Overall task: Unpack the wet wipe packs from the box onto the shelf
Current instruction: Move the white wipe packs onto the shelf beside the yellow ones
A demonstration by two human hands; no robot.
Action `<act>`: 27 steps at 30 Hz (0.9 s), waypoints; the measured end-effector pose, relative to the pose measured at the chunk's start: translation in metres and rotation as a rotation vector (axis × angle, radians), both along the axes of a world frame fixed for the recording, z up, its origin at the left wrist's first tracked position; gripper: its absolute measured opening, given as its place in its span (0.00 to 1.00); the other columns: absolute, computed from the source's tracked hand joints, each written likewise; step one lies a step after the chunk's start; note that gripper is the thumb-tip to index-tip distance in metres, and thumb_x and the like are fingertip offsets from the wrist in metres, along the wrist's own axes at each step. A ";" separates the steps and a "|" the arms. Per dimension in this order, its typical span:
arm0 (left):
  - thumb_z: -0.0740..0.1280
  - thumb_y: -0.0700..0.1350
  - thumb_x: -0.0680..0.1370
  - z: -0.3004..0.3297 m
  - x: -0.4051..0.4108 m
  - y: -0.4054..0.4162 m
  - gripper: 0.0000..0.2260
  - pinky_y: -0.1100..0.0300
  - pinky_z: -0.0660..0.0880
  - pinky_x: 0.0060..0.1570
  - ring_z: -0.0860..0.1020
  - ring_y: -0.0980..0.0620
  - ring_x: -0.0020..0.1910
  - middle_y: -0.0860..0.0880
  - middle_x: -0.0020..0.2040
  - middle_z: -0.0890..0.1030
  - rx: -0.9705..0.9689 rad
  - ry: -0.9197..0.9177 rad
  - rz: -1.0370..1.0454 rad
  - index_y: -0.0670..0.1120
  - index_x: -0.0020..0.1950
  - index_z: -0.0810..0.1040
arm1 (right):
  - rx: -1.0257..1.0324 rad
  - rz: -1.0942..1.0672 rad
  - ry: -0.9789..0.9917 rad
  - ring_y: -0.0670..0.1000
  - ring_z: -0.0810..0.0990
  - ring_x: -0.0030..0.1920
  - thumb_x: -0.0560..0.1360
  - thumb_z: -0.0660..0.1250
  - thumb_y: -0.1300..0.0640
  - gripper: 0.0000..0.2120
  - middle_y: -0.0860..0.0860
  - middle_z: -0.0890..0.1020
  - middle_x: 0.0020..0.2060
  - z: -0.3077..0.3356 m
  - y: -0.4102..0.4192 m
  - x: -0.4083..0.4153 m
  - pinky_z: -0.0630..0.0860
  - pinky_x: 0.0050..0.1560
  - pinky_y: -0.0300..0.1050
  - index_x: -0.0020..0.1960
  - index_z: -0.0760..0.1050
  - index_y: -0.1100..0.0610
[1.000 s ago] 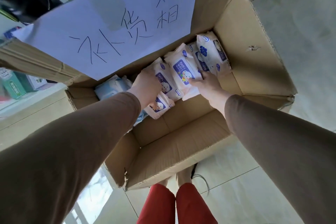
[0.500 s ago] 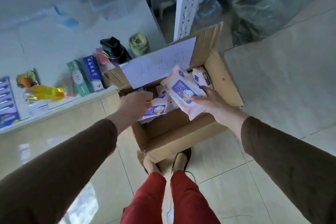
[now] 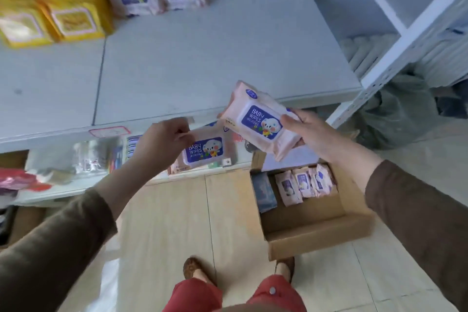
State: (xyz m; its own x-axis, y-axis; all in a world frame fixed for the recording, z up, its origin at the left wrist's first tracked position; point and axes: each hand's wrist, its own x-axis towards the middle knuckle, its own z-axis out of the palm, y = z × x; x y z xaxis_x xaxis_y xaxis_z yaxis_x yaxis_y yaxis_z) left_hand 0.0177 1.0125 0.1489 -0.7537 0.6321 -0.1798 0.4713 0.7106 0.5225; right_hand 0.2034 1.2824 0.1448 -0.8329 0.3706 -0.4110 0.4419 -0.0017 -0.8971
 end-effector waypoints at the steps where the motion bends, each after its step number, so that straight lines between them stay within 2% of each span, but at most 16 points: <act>1: 0.69 0.47 0.76 0.011 -0.017 -0.012 0.10 0.55 0.69 0.34 0.74 0.49 0.33 0.52 0.31 0.75 0.023 0.016 0.011 0.50 0.37 0.71 | 0.019 -0.003 0.017 0.51 0.85 0.45 0.82 0.62 0.53 0.10 0.54 0.86 0.49 0.011 -0.008 -0.018 0.82 0.46 0.48 0.57 0.79 0.54; 6: 0.66 0.45 0.77 0.044 -0.107 -0.046 0.06 0.52 0.73 0.37 0.75 0.47 0.36 0.52 0.33 0.76 0.093 0.110 0.047 0.49 0.40 0.73 | 0.144 0.011 0.045 0.51 0.83 0.47 0.83 0.61 0.55 0.12 0.59 0.85 0.51 0.040 -0.031 -0.113 0.77 0.45 0.43 0.59 0.79 0.61; 9: 0.66 0.44 0.77 0.054 -0.166 -0.044 0.06 0.51 0.72 0.38 0.75 0.45 0.37 0.52 0.34 0.76 0.116 0.150 0.062 0.49 0.40 0.73 | 0.180 0.010 0.049 0.47 0.83 0.42 0.83 0.62 0.56 0.11 0.55 0.85 0.47 0.051 -0.027 -0.166 0.78 0.39 0.38 0.59 0.80 0.59; 13: 0.65 0.43 0.78 0.055 -0.238 -0.019 0.04 0.52 0.71 0.38 0.75 0.43 0.41 0.48 0.39 0.78 0.127 0.202 0.066 0.47 0.43 0.74 | 0.224 -0.018 0.062 0.47 0.82 0.41 0.82 0.62 0.56 0.08 0.50 0.85 0.45 0.056 0.000 -0.231 0.75 0.40 0.41 0.55 0.81 0.52; 18: 0.66 0.42 0.79 0.052 -0.318 0.031 0.04 0.53 0.71 0.37 0.75 0.43 0.41 0.45 0.42 0.79 0.123 0.225 0.054 0.43 0.44 0.74 | 0.277 0.030 0.033 0.54 0.82 0.47 0.82 0.63 0.55 0.11 0.56 0.85 0.52 0.052 0.058 -0.314 0.74 0.47 0.49 0.59 0.81 0.55; 21: 0.67 0.42 0.79 0.052 -0.360 0.061 0.04 0.51 0.76 0.37 0.77 0.42 0.42 0.44 0.43 0.80 0.117 0.238 0.033 0.42 0.45 0.75 | 0.313 0.092 0.003 0.53 0.82 0.45 0.82 0.62 0.56 0.11 0.55 0.85 0.52 0.051 0.087 -0.365 0.75 0.45 0.46 0.61 0.80 0.55; 24: 0.67 0.42 0.79 0.054 -0.396 0.086 0.04 0.55 0.68 0.32 0.74 0.44 0.38 0.44 0.41 0.79 0.090 0.273 0.024 0.41 0.47 0.76 | 0.340 0.169 -0.024 0.50 0.82 0.43 0.83 0.61 0.57 0.11 0.54 0.84 0.50 0.050 0.111 -0.413 0.75 0.38 0.40 0.60 0.80 0.57; 27: 0.67 0.42 0.79 0.054 -0.428 0.104 0.05 0.56 0.65 0.30 0.73 0.46 0.36 0.46 0.37 0.77 0.082 0.287 0.016 0.42 0.45 0.75 | 0.359 0.230 -0.040 0.47 0.82 0.43 0.83 0.62 0.55 0.12 0.52 0.84 0.50 0.046 0.127 -0.454 0.74 0.37 0.38 0.61 0.79 0.59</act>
State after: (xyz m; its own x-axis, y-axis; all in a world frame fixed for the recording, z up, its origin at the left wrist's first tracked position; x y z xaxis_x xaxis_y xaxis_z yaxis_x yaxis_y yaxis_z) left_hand -0.4106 1.1170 0.2030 -0.7765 0.6231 0.0937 0.5969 0.6800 0.4258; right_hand -0.2506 1.4095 0.1911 -0.8967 0.3025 -0.3231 0.4284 0.4098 -0.8053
